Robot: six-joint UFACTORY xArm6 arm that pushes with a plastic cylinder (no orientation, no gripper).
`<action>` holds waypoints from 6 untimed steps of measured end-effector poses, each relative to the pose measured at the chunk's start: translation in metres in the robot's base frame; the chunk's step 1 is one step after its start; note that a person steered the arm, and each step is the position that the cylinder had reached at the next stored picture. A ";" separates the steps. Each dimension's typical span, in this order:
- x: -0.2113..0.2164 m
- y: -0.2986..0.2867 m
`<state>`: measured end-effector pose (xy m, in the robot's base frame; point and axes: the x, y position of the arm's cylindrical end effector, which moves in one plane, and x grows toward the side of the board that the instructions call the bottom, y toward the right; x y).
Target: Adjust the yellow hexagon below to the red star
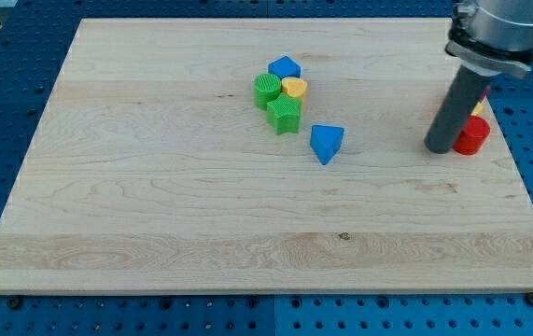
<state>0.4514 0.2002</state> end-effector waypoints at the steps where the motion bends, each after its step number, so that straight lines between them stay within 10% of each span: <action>1: 0.000 -0.002; 6: -0.048 0.025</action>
<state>0.4032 0.2249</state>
